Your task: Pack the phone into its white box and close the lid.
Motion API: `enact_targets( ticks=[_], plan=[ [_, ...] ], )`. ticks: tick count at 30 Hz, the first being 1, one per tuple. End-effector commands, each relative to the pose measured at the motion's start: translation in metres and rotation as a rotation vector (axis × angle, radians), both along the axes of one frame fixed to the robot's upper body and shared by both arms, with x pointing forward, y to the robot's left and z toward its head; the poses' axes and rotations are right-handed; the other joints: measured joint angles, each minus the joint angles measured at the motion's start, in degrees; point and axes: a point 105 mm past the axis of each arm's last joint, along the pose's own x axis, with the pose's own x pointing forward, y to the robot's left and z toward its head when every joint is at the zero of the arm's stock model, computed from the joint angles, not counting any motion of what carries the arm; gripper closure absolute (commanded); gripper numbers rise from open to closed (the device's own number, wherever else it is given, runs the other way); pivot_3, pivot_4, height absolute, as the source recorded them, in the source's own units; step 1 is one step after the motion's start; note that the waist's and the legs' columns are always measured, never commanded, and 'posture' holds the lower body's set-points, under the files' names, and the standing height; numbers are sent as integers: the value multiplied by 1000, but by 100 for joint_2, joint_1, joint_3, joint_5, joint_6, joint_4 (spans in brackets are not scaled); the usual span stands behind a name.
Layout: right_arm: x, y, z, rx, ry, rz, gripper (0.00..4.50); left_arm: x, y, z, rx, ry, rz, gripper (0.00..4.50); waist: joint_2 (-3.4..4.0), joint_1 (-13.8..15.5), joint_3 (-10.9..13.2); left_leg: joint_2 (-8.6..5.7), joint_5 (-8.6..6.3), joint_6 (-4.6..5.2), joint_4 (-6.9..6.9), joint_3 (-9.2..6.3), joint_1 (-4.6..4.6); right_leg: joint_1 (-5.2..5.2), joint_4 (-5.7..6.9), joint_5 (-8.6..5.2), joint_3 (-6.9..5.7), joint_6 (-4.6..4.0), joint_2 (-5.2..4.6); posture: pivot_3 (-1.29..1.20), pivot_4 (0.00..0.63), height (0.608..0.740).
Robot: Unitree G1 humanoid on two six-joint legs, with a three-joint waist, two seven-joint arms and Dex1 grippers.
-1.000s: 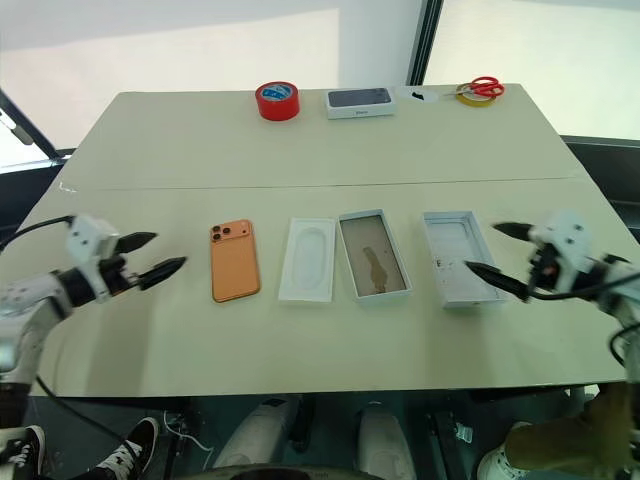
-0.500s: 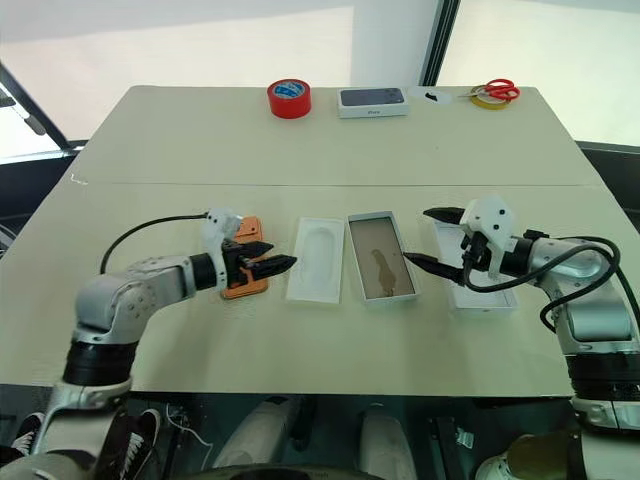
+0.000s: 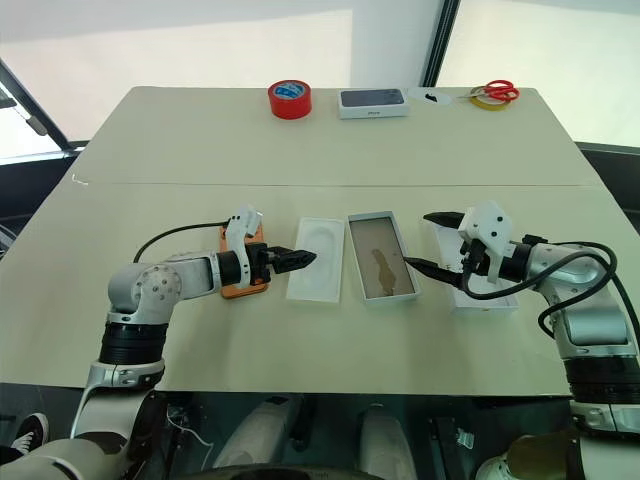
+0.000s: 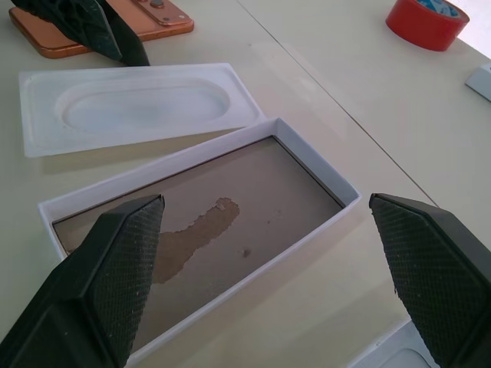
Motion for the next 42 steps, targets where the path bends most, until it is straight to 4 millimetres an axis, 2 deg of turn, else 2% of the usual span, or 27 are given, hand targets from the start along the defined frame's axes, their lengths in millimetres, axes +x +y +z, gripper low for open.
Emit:
enact_targets(
  ticks=[1, 3, 9, 10, 14, 16, 18, 20, 24, 27, 30, 33, 35, 36, 37, 40, 41, 42],
  plan=[
    [-2, -1, 10, 7, -50, -3, 6, -5, -3, -11, -2, 40, -2, 285, 0, -2, 0, 0, 0, 0, 1, 0, 0, 0, 0, 0, 0, 0, 0, 0, 150, 736],
    [-2, -1, 10, 8, -51, -3, 0, -7, -5, -14, -7, 46, -4, 952, 0, -5, -1, 0, 0, 0, 1, 0, 1, 1, 0, 0, 0, 0, 0, 0, 150, 736],
    [-1, 1, 10, 9, -52, -2, 0, -1, -3, -17, -26, 73, 43, 4119, 0, -2, -1, 0, 0, 0, 1, 0, 2, 3, 0, 0, 0, 0, -1, 0, 150, 736],
    [-1, 1, 10, 7, -52, -1, 0, 1, -2, -17, -31, 80, 57, 4472, 1, -1, -2, 0, 0, 0, 2, 0, 3, 4, 0, 0, 0, 0, -1, 0, 150, 736],
    [-9, -4, 0, -31, -4, 37, 0, 10, 8, -12, -80, 113, 129, 4472, 0, -8, -2, 0, 0, 0, 1, 0, 10, 9, 0, 0, -1, 0, 0, 0, 150, 736],
    [-19, -4, -12, -100, 37, 100, 0, 12, 13, -6, -127, 124, 149, 4472, -1, -12, -2, 1, 0, 0, 1, 0, 10, 9, 1, 0, -2, 1, 0, 0, 150, 736],
    [-34, 5, -27, -156, 95, 212, 0, 14, 17, 0, -174, 138, 167, 4472, -2, -13, -1, 0, 0, 0, 1, 0, 10, 8, 1, 0, -3, 3, 1, 0, 150, 736],
    [-41, 13, -32, -173, 110, 272, 0, 14, 19, 3, -192, 147, 170, 4472, -4, -31, -1, 2, 0, 0, 1, -1, 10, 8, 1, 1, -3, 3, 3, 0, 150, 736],
    [-39, 27, -41, -200, 99, 327, 0, 13, 20, 13, -232, 143, 161, 4472, -6, -33, 0, 2, 0, -2, 3, 0, 10, 7, 8, 1, -2, 3, 3, 0, 150, 736],
    [-32, 42, -49, -213, 102, 360, 0, 13, 21, 21, -183, 62, 173, 4472, -10, -36, 2, 2, 1, -3, 4, 0, 10, 6, 8, 1, -2, 3, 3, 0, 150, 736],
    [-30, 41, -63, -271, 131, 383, 0, 9, 21, 32, -171, -13, 163, 4472, -11, 5, 3, 2, 2, -5, 5, 0, 9, 6, 9, 1, -2, 4, 3, 0, 150, 736],
    [-26, 38, -69, -297, 155, 387, 766, 13, 24, 39, -179, -76, 209, 4500, -11, 18, 3, -2, 3, -5, 6, 0, 9, 9, 9, 2, -4, 4, 1, 0, 150, 736],
    [-25, 39, -70, -295, 175, 409, 1724, 15, 27, 41, -164, -106, 236, 4500, -13, -6, 3, -3, 2, -5, 8, 1, 10, 10, 9, 3, -2, 4, 0, 0, 150, 736],
    [-24, 41, -70, -294, 169, 418, 2387, 15, 28, 41, -163, -112, 243, 4500, -13, -12, 3, -3, 2, -5, 10, 1, 11, 11, 9, 3, -2, 5, 1, 0, 150, 736],
    [-22, 43, -69, -290, 166, 421, 2745, 15, 28, 40, -164, -112, 244, 4500, -14, -15, 2, -2, 3, -5, 10, 1, 12, 11, 10, 3, -2, 5, 1, 0, 150, 736],
    [-19, 49, -71, -284, 164, 432, 4208, 15, 26, 42, -203, -98, 244, 4500, -15, -19, 2, 0, 3, -6, 8, 0, 14, 8, 15, 3, -2, 6, 3, 0, 150, 736],
    [-17, 51, -71, -279, 155, 434, 4446, 15, 26, 43, -211, -96, 242, 4500, -15, -15, 2, 0, 3, -6, 8, 0, 14, 7, 16, 3, -2, 6, 3, 0, 150, 736],
    [-15, 57, -70, -264, 152, 433, 4446, 15, 24, 44, -240, -72, 235, 4500, -16, -18, 2, 0, 3, -6, 7, -1, 13, 7, 16, 3, -3, 6, 3, 0, 150, 736]
  ],
)
